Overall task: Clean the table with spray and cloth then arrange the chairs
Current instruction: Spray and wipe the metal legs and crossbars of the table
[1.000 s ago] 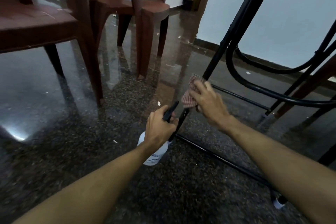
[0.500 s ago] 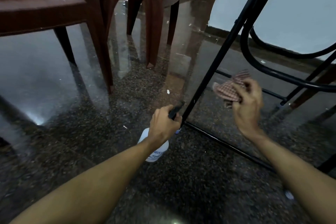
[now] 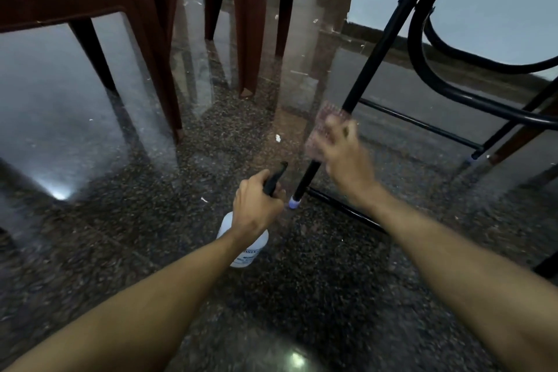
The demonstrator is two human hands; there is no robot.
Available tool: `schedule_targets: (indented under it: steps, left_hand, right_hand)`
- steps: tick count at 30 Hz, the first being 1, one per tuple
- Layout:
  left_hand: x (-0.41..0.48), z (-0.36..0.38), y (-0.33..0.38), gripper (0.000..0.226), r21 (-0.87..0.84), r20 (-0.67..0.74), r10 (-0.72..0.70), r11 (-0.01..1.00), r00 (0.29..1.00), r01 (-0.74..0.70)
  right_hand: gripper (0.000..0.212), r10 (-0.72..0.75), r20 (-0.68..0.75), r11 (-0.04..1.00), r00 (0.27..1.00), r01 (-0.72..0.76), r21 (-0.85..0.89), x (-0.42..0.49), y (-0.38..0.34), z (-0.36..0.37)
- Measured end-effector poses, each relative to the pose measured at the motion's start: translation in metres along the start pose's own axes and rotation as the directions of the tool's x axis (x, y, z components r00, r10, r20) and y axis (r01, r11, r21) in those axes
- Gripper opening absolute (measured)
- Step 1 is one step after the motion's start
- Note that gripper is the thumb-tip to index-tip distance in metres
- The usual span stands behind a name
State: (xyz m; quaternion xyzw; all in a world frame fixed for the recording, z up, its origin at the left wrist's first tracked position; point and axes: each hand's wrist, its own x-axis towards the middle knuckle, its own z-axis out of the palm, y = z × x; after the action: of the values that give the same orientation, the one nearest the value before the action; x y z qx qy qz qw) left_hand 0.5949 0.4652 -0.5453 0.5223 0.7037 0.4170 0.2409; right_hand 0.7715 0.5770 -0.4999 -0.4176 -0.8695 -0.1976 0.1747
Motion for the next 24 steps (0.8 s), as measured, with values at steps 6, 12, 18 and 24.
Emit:
schedule_targets:
  steps: [6, 12, 18, 24]
  left_hand:
    - [0.010, -0.018, -0.027, 0.008, 0.038, 0.012, -0.006, 0.999, 1.000, 0.005]
    - [0.003, -0.016, -0.038, 0.012, 0.053, 0.003, 0.007, 0.999, 1.000, -0.007]
    - [0.008, -0.004, -0.031, 0.009, 0.066, 0.035, -0.001, 0.998, 0.999, -0.001]
    - [0.014, 0.002, -0.024, 0.015, 0.076, 0.038, 0.057, 0.995, 0.998, -0.060]
  right_hand:
    - [0.034, -0.159, 0.203, 0.976, 0.966, 0.184, -0.114, -0.023, -0.036, 0.041]
    - [0.027, -0.311, 0.336, 0.924, 0.889, 0.366, -0.111, -0.057, -0.056, 0.073]
    - [0.026, -0.295, 0.417, 0.932, 0.860, 0.355, -0.072, -0.057, -0.058, 0.077]
    - [0.050, 0.028, 0.312, 0.999, 0.950, -0.021, -0.024, -0.084, -0.015, 0.052]
